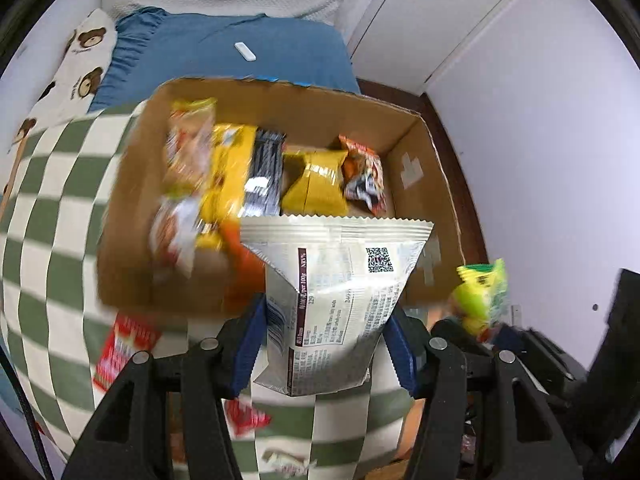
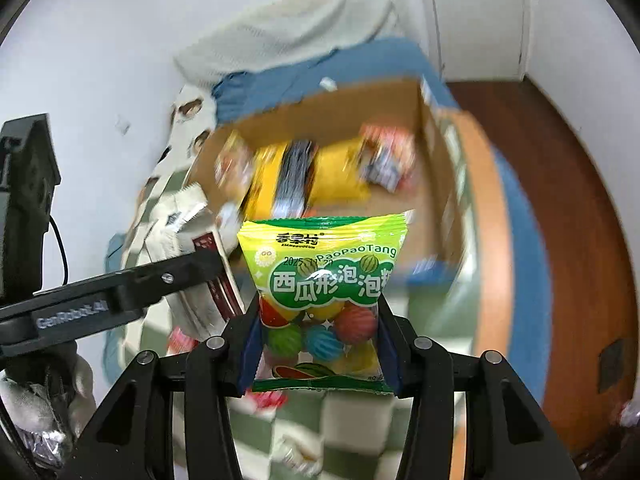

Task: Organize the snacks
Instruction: 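Carry both packets into the box and open both grippers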

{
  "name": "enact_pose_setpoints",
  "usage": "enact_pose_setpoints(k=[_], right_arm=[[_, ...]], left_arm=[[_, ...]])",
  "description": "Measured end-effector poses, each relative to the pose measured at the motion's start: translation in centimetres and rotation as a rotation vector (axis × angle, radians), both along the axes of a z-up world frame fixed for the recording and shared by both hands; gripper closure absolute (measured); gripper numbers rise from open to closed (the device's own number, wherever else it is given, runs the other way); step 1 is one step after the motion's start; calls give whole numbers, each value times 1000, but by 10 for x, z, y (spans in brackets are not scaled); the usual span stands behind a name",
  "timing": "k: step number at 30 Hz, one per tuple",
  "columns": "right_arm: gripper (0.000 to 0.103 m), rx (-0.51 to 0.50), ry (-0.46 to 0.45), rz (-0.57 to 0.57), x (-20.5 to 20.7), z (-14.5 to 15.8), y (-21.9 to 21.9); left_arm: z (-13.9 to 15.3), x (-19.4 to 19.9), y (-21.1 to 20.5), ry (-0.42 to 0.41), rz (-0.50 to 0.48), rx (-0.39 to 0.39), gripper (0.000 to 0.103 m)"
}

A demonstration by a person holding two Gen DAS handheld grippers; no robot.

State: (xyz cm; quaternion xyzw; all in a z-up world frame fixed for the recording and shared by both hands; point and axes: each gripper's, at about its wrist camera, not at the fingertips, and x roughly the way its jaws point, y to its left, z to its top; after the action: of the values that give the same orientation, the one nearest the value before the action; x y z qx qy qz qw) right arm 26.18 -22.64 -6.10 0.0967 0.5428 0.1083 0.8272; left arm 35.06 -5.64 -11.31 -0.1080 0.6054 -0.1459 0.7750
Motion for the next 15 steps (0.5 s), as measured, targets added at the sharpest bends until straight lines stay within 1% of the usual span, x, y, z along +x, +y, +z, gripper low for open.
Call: enact_pose_setpoints(k=[1,2,5,6,9,12,15], right_arm=[[52,-18,-6,-3,14,1,-2],[52,-32,0,-5,30,-1,-5],[52,-72,52,5,67,-18,-7],[52,-86,77,9,76,-26,-8],[52,-104,129,15,95,-43,-10],[52,-126,165,22,100,-57,-11],[51,-130,207,27,107,-72,-10]], left_arm=[[-10,15,-3,28,-2,0,49],[-21,36,-8,74,3,-1,49],[-46,76,-17,171,9,8,50],[-51,84,-19,187,10,17,51],[-61,100,-25,206,6,50,51],[-69,107,-29,228,-4,63,51],[-74,112,-34,222,-19,95,51]])
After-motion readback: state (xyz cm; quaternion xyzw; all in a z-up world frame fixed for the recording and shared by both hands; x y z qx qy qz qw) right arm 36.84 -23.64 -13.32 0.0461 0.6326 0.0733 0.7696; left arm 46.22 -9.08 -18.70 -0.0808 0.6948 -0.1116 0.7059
